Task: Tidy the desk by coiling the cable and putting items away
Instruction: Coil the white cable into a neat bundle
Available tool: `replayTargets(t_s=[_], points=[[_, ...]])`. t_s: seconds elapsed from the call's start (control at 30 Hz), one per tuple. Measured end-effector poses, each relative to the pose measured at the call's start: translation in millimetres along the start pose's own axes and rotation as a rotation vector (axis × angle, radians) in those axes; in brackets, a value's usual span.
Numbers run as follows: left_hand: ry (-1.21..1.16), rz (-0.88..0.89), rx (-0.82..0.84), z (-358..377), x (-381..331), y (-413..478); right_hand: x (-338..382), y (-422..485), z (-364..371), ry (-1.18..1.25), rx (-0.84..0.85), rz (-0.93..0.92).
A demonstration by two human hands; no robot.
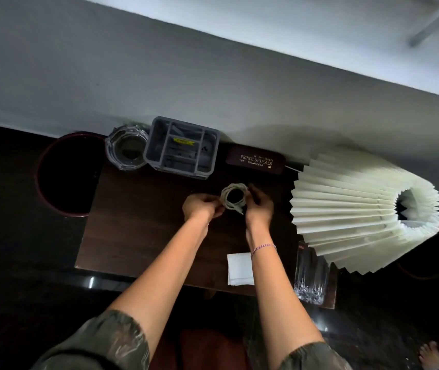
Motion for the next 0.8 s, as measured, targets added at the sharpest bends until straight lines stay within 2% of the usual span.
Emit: replayTargets(t_s=[0.17,0.5,0.6,0.8], points=[[-0.112,-0.012,0.02,22.2,-5.7,12.9,7.9,25.2,-2.8,-0.029,-0.082,-0.091],[-0.131,0.054,0.015,30.4,-11.8,11.9,15.5,22.1,-2.5,-0.132,0.0,-0.216],[-0.112,0.072,0.007,25.3,-7.6,7.6,17.2,9.6,-10.7,-0.176,0.0,-0.263],[-0.064,0.069,-0.016,9.9,9.7,-5.4,20.4,-59.5,-49.4,-0.425,-0.057,-0.467]])
Point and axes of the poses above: each hand's wrist, its own y-axis towards the middle knuckle, its own z-axis out of the palm, x = y × z, the point moved 10 cm from there along y, towards the middle knuckle, and after that the axes turned 4 degrees about -z, right-handed, at the moved point
